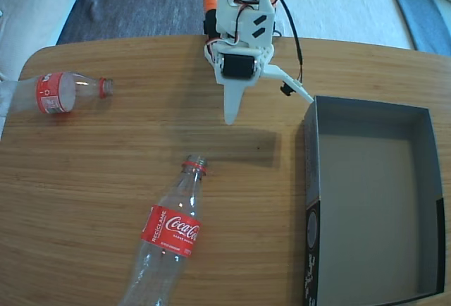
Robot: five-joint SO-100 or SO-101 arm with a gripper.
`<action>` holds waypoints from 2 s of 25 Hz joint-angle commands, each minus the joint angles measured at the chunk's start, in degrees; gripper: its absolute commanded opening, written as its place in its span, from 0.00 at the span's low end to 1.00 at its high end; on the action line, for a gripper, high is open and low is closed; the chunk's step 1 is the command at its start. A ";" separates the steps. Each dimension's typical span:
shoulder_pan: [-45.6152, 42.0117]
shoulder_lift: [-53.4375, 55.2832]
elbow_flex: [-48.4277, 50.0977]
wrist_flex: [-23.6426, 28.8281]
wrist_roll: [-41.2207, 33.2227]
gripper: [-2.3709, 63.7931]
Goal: Grasp the bottles and put them in the box.
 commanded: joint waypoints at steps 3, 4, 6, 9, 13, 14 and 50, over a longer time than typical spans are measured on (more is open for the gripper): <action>0.26 0.53 -0.53 0.00 -0.09 0.03; 0.26 0.53 -0.53 0.00 -0.09 0.03; 0.26 0.53 -0.53 0.00 -0.09 0.03; 0.26 0.53 -0.53 0.00 -0.09 0.03; 0.26 0.53 -0.53 0.00 -0.09 0.03; 0.26 0.53 -0.53 0.00 -0.09 0.03; 0.35 -33.13 -31.55 0.00 -0.09 0.04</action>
